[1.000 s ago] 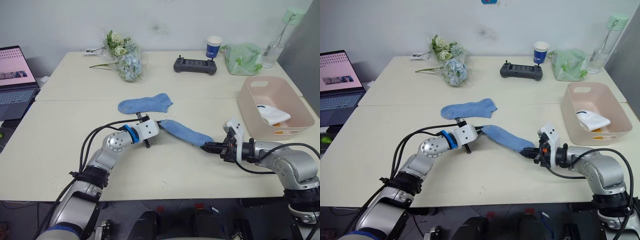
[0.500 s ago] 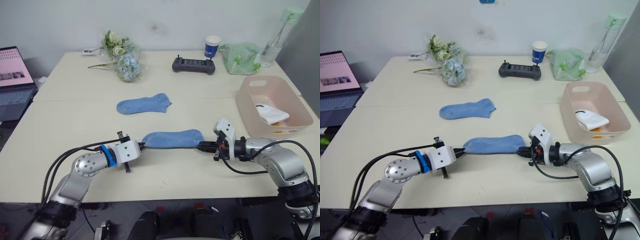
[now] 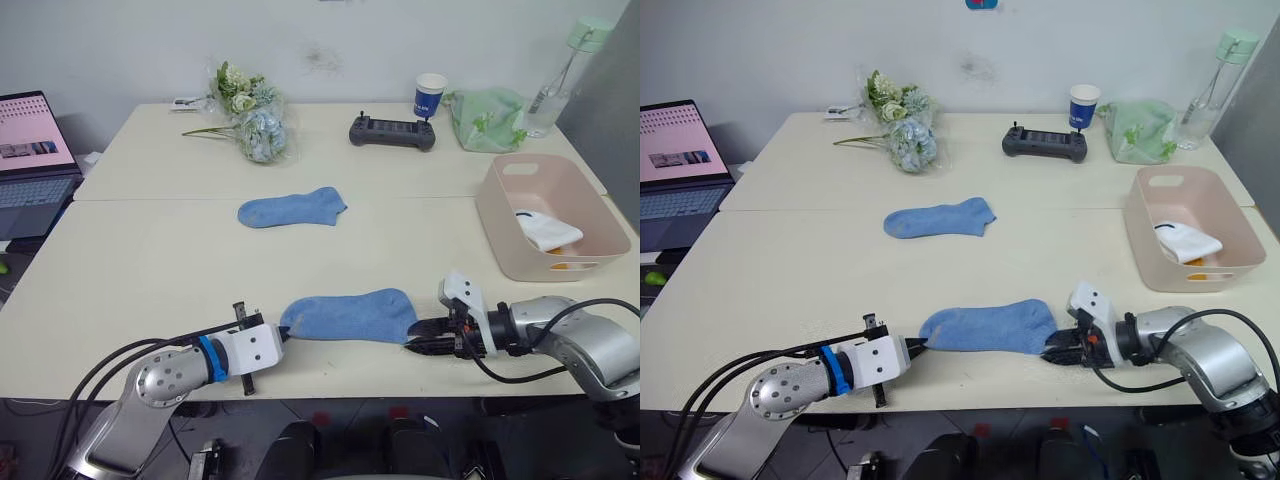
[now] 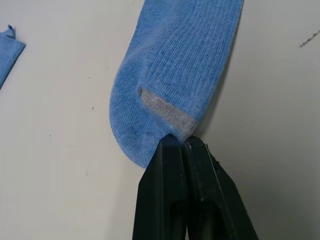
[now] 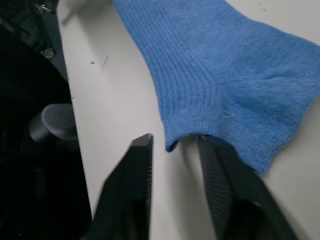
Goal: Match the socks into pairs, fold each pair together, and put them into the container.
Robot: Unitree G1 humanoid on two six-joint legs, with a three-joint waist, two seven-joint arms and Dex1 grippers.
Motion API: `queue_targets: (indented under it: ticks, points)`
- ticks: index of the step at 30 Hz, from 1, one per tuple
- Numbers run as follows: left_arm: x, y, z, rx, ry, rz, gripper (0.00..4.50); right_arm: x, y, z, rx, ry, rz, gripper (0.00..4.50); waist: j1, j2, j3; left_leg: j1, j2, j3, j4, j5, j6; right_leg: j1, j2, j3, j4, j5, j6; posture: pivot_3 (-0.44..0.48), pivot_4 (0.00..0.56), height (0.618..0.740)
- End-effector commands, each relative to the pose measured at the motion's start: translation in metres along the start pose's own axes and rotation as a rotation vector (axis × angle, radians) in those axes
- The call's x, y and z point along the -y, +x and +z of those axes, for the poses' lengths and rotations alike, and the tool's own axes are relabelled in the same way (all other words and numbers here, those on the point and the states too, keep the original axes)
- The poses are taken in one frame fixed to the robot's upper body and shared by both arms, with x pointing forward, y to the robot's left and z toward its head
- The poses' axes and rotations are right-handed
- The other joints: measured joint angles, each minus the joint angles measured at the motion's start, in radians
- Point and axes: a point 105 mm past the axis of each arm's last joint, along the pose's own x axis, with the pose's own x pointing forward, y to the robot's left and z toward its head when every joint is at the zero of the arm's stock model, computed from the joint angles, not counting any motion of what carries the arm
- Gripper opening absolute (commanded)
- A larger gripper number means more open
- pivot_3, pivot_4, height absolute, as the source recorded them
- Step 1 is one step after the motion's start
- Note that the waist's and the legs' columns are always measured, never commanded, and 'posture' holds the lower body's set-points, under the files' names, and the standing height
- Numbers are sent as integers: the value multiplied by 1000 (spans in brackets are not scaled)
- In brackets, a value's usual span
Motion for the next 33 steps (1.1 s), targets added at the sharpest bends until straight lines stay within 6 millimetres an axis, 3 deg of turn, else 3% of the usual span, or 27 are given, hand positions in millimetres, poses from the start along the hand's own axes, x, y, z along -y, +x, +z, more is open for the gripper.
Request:
queue_targets:
  ticks: [1, 5, 8, 14, 19, 23, 28, 30, 33]
  points:
    - [-8, -8, -2, 0, 38, 20, 0, -5, -15, 4, -30, -138, 15, 2343, 0, 0, 0, 0, 0, 0, 0, 0, 0, 0, 0, 0, 0, 0, 0, 0, 150, 740]
    - [-10, -17, 0, 58, 12, 0, 0, 6, -14, 18, 33, -389, -78, 2343, -5, 0, 0, 1, 1, 0, 0, 0, 0, 1, 0, 0, 0, 0, 0, 0, 150, 740]
    - [-12, -18, 3, 112, -27, 5, 593, 1, -5, 22, 53, -537, -55, 2368, -3, 0, 0, 1, 1, 0, -1, 0, -1, 1, 0, 0, 0, 0, 0, 0, 150, 740]
    - [-14, -12, 1, 138, 15, -18, 2414, -13, 17, 14, 77, -816, 47, 2368, -3, 0, 0, 1, 0, 0, 0, 2, -3, 2, 0, -1, -1, 0, 0, 0, 150, 740]
    - [-9, -7, 7, 164, 21, -42, 3944, -8, 35, 6, 83, -897, 64, 2368, -4, 0, 0, 2, 0, 0, 0, 2, -3, 2, 0, -1, 0, 0, 0, 0, 150, 740]
    - [-5, -11, 12, 189, 20, -57, 3944, -8, 41, 5, 88, -896, 80, 2368, -5, 0, 0, 2, 1, 0, 0, 2, -3, 2, 1, 0, 0, 0, 0, 0, 150, 740]
    - [-4, -9, 5, 153, 38, -63, 3944, -2, 43, 0, 46, -898, 73, 2368, -3, 0, 0, 2, 0, -1, 0, 2, -3, 2, 1, 0, 0, 0, 0, 0, 150, 740]
    - [-3, -5, -1, 122, 34, -62, 3567, 4, 42, 3, 36, -900, 59, 2181, -3, 0, 0, 3, 0, -1, 0, 2, -3, 2, 1, 0, 0, 0, 0, 0, 150, 740]
    - [1, -2, -9, 89, 17, -79, 2762, 9, 39, 2, 19, -881, 53, 1416, -3, 0, 0, 4, 0, 0, 0, 2, -3, 3, 1, 0, 0, 0, 0, 0, 150, 740]
